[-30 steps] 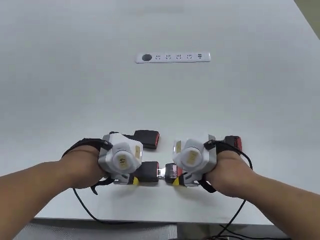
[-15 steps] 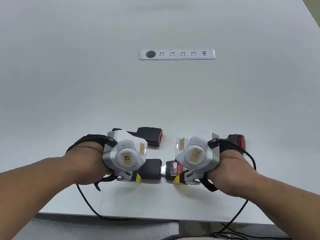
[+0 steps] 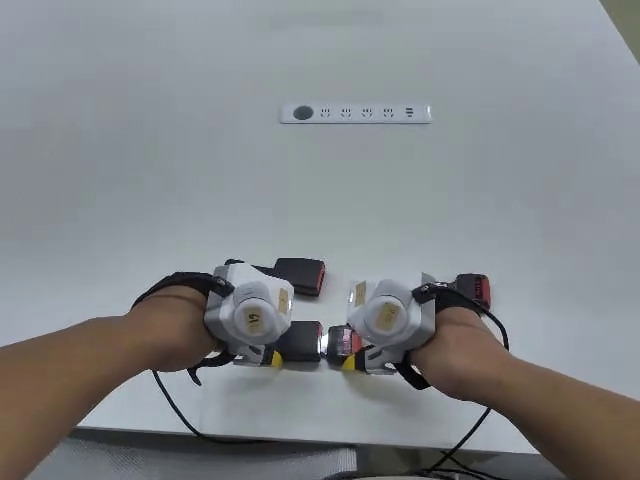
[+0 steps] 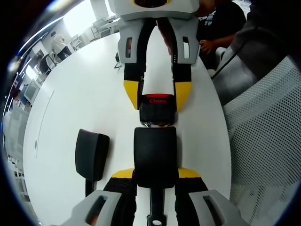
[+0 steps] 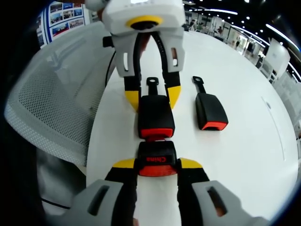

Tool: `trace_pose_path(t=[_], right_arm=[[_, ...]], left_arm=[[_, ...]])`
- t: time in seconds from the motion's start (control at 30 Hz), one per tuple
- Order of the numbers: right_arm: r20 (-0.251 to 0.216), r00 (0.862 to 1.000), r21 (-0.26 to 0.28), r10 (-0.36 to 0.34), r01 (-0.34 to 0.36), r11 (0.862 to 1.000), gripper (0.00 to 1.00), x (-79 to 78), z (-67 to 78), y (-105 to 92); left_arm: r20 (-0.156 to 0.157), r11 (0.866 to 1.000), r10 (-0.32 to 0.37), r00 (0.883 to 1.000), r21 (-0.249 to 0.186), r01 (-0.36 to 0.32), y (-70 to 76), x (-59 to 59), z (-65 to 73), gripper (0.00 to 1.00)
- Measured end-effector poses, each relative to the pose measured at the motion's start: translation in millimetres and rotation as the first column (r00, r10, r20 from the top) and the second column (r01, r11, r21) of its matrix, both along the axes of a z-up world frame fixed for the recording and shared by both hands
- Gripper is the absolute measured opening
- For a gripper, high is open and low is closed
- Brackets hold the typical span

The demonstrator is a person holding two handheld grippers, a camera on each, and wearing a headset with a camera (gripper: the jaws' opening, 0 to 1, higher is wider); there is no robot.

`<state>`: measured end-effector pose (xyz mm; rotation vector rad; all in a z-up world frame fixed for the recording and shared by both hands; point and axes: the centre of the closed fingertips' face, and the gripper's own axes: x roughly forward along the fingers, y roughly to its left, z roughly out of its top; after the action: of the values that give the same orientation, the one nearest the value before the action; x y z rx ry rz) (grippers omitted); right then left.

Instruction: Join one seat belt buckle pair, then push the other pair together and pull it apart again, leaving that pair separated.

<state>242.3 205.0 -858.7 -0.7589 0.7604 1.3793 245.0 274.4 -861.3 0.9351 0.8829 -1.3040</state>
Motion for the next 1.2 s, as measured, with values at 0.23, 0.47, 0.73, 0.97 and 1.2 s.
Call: trace_pose_path(t=[0.23, 0.47, 0.73, 0.97, 1.2], right_arm=[[-0.003, 1.000, 0.007, 0.004, -0.004, 1.000, 0.31, 1.0, 1.7, -3.1], [-0.007, 1.000, 0.010, -0.029, 0.029, 1.000, 0.32, 1.2, 1.7, -4.3], [-0.003, 0.999, 0.026, -0.039, 0.040, 0.999, 0.32, 0.7, 2.0, -4.4], [-0.007, 0.999, 0.013, -0.041, 0.041, 0.999, 0.34, 1.5, 1.7, -3.5], [0.014, 0.999, -0.036, -0.031, 0.031, 0.999, 0.35, 0.2, -3.4, -5.6]], left_arm=[[0.003, 0.999, 0.015, 1.000, -0.049, -0.014, 1.6, 1.5, 1.9, 0.29], [0.026, 0.999, 0.015, 1.000, -0.050, -0.013, 0.8, 3.5, 2.7, 0.30], [0.025, 0.998, 0.012, 1.000, -0.056, -0.011, -0.1, 3.0, 2.7, 0.30], [-0.002, 0.999, 0.034, 0.999, -0.042, -0.034, -1.3, 3.4, 1.7, 0.31], [-0.016, 0.999, 0.042, 0.999, 0.005, -0.042, -2.6, 1.8, 0.6, 0.32]])
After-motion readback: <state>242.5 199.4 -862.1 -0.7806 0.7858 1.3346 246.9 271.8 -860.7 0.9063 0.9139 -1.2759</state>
